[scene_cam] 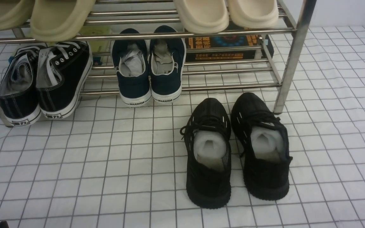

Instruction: Take the shoes off the shelf with your hand from the white checkered tablecloth.

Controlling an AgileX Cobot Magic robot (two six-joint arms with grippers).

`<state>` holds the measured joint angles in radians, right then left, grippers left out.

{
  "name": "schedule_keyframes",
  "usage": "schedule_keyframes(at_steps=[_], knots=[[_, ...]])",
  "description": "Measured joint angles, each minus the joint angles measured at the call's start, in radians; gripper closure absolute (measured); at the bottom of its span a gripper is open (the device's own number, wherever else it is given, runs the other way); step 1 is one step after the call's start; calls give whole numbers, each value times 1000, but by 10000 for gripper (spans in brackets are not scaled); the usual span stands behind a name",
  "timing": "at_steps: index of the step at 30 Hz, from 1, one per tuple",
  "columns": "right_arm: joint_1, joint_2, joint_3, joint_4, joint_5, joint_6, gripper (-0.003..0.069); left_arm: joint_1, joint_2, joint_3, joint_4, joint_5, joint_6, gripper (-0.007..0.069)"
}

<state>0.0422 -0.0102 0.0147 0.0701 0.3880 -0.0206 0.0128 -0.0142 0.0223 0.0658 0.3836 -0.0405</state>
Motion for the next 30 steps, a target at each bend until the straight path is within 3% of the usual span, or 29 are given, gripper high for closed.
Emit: schedule_keyframes(at_steps=[7,30], knots=[[-79,0,0,-1,0,0,606,0,0,0,0,0,0,384],[-81,0,0,-1,0,0,573,0,0,0,0,0,0,384]])
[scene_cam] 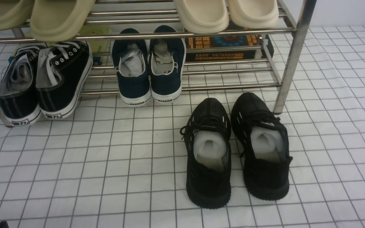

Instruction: Take the shoes off the shelf with your hand from the white checkered tablecloth.

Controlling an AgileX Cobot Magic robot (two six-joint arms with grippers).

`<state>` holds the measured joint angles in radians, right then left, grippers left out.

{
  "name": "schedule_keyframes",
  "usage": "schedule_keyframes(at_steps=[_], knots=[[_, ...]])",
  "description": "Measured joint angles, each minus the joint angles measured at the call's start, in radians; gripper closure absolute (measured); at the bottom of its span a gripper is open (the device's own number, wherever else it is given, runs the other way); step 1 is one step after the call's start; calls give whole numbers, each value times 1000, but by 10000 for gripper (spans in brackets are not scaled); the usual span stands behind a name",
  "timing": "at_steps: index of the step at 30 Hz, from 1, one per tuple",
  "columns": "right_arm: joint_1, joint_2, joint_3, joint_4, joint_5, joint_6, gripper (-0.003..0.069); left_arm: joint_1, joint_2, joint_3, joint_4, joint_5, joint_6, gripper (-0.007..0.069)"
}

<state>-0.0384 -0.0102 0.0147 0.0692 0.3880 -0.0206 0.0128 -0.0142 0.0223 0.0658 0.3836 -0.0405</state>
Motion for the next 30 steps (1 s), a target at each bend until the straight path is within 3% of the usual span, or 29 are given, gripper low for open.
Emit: schedule_keyframes(at_steps=[30], knots=[[0,0,0,-1,0,0,538,0,0,0,0,0,0,384]])
